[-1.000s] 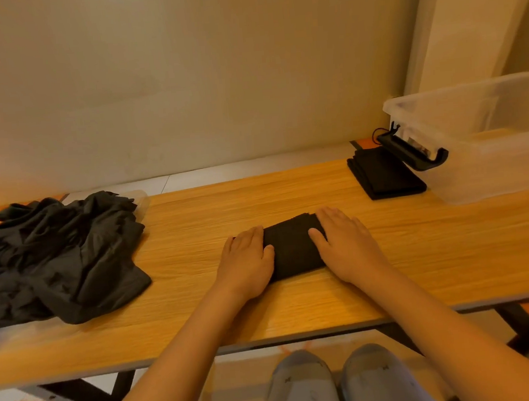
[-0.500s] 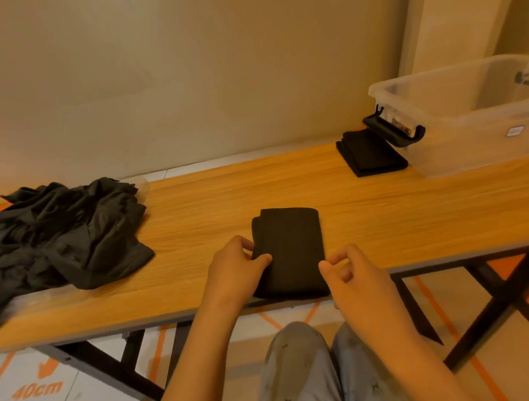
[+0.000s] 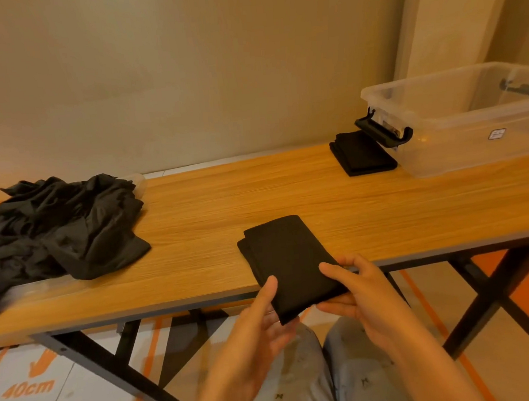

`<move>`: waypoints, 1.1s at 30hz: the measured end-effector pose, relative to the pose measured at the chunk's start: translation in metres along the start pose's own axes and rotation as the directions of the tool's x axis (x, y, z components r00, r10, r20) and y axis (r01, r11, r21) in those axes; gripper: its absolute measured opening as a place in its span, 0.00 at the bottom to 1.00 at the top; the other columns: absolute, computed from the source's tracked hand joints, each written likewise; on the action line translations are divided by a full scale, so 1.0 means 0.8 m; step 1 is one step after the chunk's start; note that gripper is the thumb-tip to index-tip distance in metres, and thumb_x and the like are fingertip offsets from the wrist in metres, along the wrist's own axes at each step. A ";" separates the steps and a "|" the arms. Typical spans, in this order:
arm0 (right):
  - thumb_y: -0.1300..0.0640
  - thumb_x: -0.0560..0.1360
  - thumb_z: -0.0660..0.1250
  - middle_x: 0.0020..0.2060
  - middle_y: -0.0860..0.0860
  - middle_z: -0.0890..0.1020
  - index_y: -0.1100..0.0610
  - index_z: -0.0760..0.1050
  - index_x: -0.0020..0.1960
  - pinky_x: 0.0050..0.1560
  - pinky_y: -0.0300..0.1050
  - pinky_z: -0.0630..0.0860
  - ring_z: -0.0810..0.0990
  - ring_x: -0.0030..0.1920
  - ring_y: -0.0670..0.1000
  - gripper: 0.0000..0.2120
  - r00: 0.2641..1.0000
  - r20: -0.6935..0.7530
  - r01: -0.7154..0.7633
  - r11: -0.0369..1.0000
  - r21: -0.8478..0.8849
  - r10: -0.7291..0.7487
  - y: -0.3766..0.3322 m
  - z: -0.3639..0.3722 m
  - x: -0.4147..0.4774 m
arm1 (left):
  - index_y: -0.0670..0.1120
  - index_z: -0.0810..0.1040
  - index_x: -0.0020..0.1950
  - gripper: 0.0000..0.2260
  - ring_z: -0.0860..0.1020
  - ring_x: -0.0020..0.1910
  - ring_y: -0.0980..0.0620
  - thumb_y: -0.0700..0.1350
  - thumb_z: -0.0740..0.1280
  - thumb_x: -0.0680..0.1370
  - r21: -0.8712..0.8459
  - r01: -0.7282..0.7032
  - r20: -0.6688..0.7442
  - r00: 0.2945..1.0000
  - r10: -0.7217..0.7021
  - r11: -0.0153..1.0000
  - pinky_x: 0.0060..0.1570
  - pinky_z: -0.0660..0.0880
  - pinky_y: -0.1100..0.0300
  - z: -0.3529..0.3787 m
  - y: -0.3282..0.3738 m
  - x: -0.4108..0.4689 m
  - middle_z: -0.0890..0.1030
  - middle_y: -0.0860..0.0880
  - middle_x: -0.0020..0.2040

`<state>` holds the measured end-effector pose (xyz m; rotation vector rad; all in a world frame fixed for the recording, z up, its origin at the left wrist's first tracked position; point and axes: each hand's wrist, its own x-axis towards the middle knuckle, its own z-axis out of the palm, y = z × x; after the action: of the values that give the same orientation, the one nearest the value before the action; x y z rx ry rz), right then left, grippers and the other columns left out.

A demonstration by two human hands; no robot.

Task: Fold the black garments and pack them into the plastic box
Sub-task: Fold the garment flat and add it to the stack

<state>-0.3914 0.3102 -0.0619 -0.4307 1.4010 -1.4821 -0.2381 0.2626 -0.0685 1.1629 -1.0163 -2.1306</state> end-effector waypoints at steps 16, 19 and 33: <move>0.60 0.72 0.71 0.46 0.57 0.82 0.56 0.72 0.57 0.33 0.43 0.80 0.85 0.41 0.50 0.15 0.995 0.013 0.103 0.992 -0.075 -0.102 -0.008 -0.048 -0.031 | 0.39 0.72 0.65 0.19 0.80 0.57 0.38 0.41 0.63 0.74 -0.360 0.149 0.252 0.966 -0.058 0.921 0.57 0.74 0.42 0.044 0.009 0.006 0.80 0.36 0.58; 0.59 0.72 0.71 0.46 0.58 0.83 0.54 0.72 0.56 0.33 0.43 0.80 0.85 0.41 0.52 0.14 0.989 0.008 0.149 0.987 -0.056 -0.149 -0.019 -0.049 -0.028 | 0.40 0.74 0.63 0.16 0.81 0.56 0.40 0.41 0.63 0.75 -0.289 0.075 0.229 0.973 -0.007 0.954 0.55 0.77 0.44 0.056 0.026 0.010 0.82 0.38 0.56; 0.56 0.74 0.71 0.57 0.53 0.78 0.52 0.71 0.60 0.37 0.43 0.81 0.81 0.51 0.52 0.16 0.904 -0.245 0.345 0.936 -0.070 -0.351 -0.128 -0.050 0.119 | 0.46 0.70 0.69 0.20 0.80 0.54 0.46 0.41 0.68 0.77 0.019 -0.119 0.051 0.992 0.118 0.993 0.42 0.80 0.53 0.156 0.170 0.200 0.80 0.44 0.59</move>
<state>-0.5067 0.2339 -0.0159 -0.5434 1.6048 -1.8651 -0.4163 0.1140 0.0078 1.0375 -1.1051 -2.0691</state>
